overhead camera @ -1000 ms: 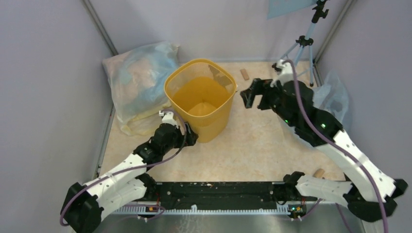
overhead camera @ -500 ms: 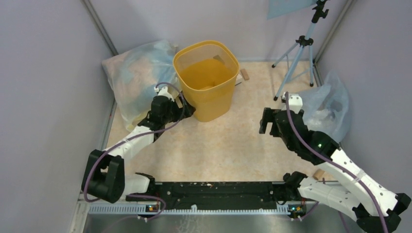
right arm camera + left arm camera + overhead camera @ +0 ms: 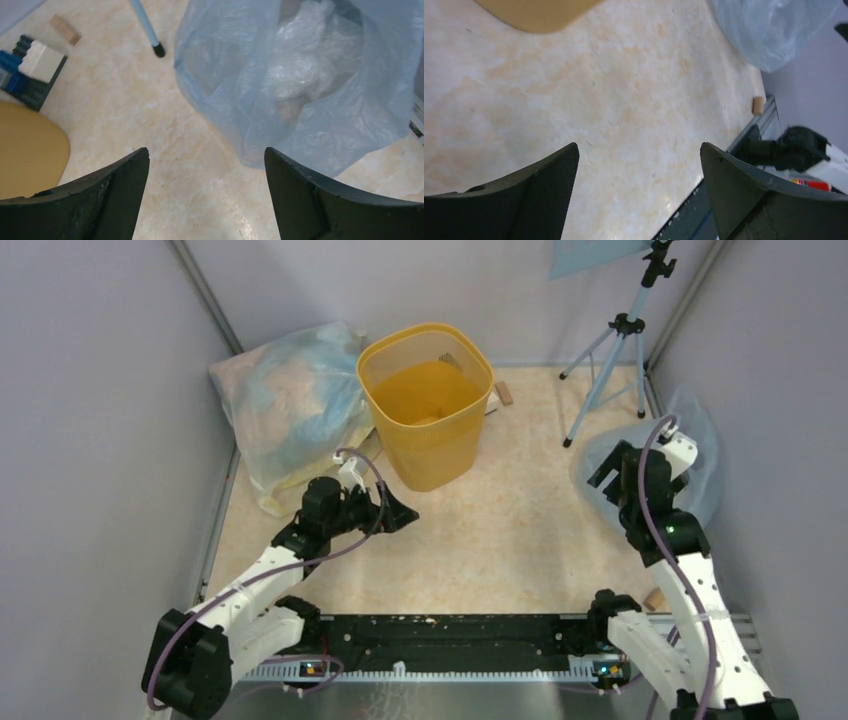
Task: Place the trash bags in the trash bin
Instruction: Move the trash bin to the center of the board, then move the trash bag to the center of the board.
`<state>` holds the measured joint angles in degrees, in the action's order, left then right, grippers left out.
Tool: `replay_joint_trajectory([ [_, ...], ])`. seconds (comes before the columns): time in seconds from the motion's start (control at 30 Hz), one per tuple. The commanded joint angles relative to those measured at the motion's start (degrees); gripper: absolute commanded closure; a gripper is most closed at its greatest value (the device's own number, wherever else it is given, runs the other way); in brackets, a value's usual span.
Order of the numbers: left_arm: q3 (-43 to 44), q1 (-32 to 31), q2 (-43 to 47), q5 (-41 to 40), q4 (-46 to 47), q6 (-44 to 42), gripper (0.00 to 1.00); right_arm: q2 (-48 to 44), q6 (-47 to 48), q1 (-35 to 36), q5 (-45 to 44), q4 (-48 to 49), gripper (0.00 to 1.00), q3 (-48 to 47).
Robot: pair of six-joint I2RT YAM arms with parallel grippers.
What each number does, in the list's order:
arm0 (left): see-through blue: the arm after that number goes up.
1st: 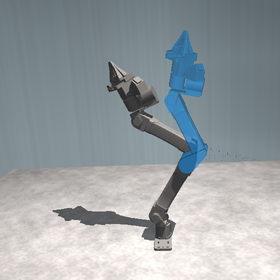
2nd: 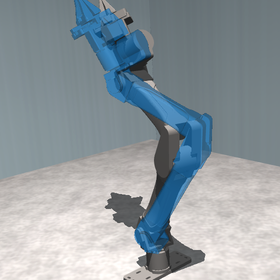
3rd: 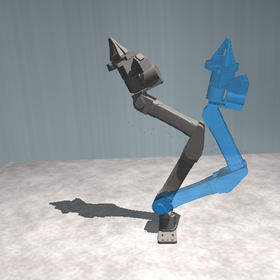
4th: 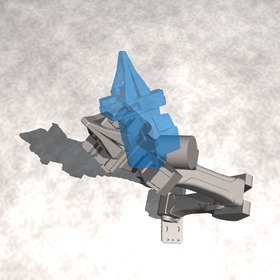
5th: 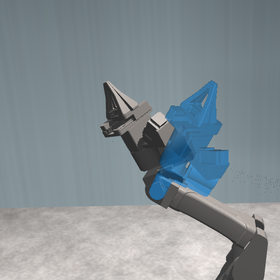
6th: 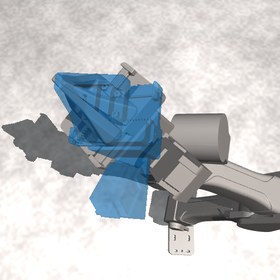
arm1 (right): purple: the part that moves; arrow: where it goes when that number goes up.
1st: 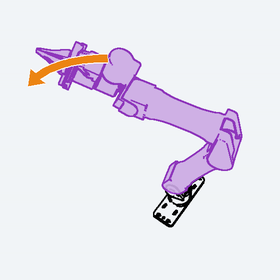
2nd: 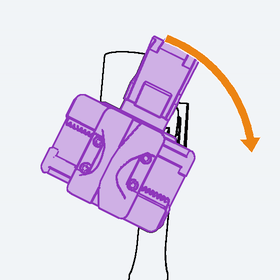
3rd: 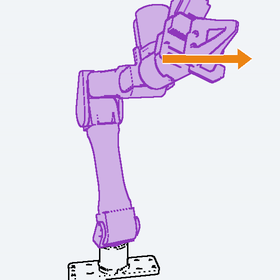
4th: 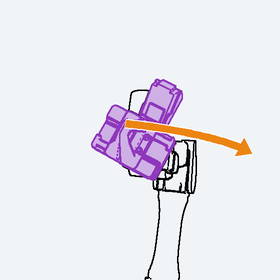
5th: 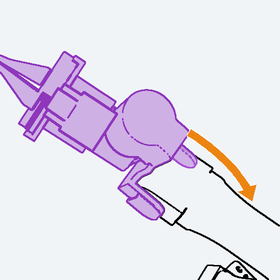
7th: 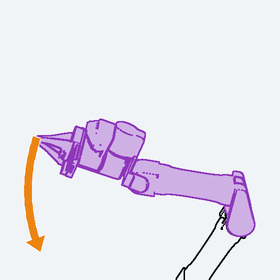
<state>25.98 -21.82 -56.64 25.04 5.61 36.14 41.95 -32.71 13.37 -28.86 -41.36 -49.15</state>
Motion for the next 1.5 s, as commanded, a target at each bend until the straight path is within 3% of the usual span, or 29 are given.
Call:
replay_joint_trajectory([
  [0.0, -3.78, -4.41, 6.03, 4.75, 3.08, 2.30, 0.05, 4.35, 0.79, -7.17, 2.53, 5.89, 0.19, -0.24],
  [0.1, -6.50, -7.85, 9.11, 3.15, 4.88, 3.29, 0.06, 9.62, -0.43, -7.46, -0.28, 8.01, 0.30, -0.07],
  [0.27, -9.53, -11.03, 8.21, 3.65, 8.81, 4.15, 0.10, 17.47, 2.34, -7.52, 6.74, 16.55, 0.40, 1.09],
  [0.37, -10.53, -12.18, 6.32, 5.76, 11.47, 3.93, 0.18, 22.05, 8.57, -7.48, 10.00, 20.39, 0.42, 0.12],
  [0.73, -11.71, -13.47, 9.56, 6.47, 12.68, 0.83, 0.16, 39.85, 12.59, -7.40, 4.83, 26.01, 0.41, -6.53],
  [0.83, -11.91, -13.50, 9.60, 6.30, 11.76, 0.02, 0.15, 42.37, 14.00, -7.44, 2.65, 27.53, 0.43, -6.81],
  [1.1, -11.54, -13.52, 9.03, 5.73, 10.74, -1.31, 0.15, 44.40, 15.55, -6.69, 0.99, 28.30, 0.63, -7.40],
  [1.27, -10.95, -13.46, 9.56, 5.72, 8.75, -2.05, 0.14, 47.09, 16.14, -6.54, -0.49, 28.04, 0.63, -8.49],
  [1.33, -10.67, -13.51, 9.95, 5.57, 7.72, -2.41, 0.14, 48.34, 16.18, -6.21, -0.33, 26.93, 0.75, -9.36],
  [1.4, -10.46, -13.50, 10.19, 5.47, 7.09, -2.64, 0.14, 48.62, 16.34, -4.97, -0.49, 26.12, 0.98, -9.40],
  [1.47, -10.29, -13.52, 10.24, 5.46, 6.80, -2.59, 0.14, 47.90, 16.35, -2.80, -1.06, 25.03, 1.00, -9.05],
])
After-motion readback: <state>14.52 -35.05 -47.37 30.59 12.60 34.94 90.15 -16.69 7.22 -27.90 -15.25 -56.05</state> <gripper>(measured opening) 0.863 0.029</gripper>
